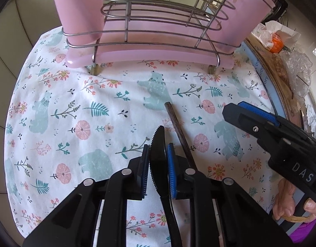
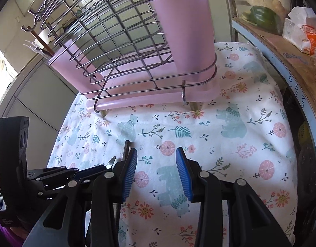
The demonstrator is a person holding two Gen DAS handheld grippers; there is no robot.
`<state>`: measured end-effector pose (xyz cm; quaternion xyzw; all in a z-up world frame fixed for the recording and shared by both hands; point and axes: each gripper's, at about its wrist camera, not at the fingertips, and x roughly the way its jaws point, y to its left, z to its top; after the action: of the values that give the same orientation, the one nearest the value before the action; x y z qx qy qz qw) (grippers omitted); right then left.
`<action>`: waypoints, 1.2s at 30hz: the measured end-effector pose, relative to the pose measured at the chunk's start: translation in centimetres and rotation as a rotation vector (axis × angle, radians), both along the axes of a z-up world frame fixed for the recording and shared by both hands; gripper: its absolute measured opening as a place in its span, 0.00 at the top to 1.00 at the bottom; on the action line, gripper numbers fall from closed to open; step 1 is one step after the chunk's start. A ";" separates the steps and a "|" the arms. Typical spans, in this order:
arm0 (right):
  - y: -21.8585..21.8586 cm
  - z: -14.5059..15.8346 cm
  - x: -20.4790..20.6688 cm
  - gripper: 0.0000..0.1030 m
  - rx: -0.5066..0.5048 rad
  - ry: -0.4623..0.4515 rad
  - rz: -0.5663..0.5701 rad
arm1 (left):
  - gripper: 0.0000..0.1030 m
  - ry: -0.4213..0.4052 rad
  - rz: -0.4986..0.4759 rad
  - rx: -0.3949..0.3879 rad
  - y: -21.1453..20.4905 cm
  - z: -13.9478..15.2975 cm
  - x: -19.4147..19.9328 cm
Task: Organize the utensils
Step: 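Grasp the black serrated knife with the left gripper while the right grasps a dark chopstick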
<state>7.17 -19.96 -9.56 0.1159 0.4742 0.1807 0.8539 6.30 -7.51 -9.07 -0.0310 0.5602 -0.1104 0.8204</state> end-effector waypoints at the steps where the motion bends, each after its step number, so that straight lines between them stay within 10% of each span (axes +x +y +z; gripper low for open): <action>1: 0.1 0.0 0.0 0.62 -0.002 0.001 0.001 | 0.84 -0.002 0.004 -0.003 0.1 0.0 0.0; 36: 5.5 -1.3 2.3 0.68 0.017 0.148 0.141 | 0.84 -0.035 0.158 -0.118 7.3 1.6 -0.1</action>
<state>9.50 -14.42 -10.81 0.1027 0.5415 0.2353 0.8006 6.17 -0.23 -7.47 -0.1211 0.5341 -0.0787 0.8330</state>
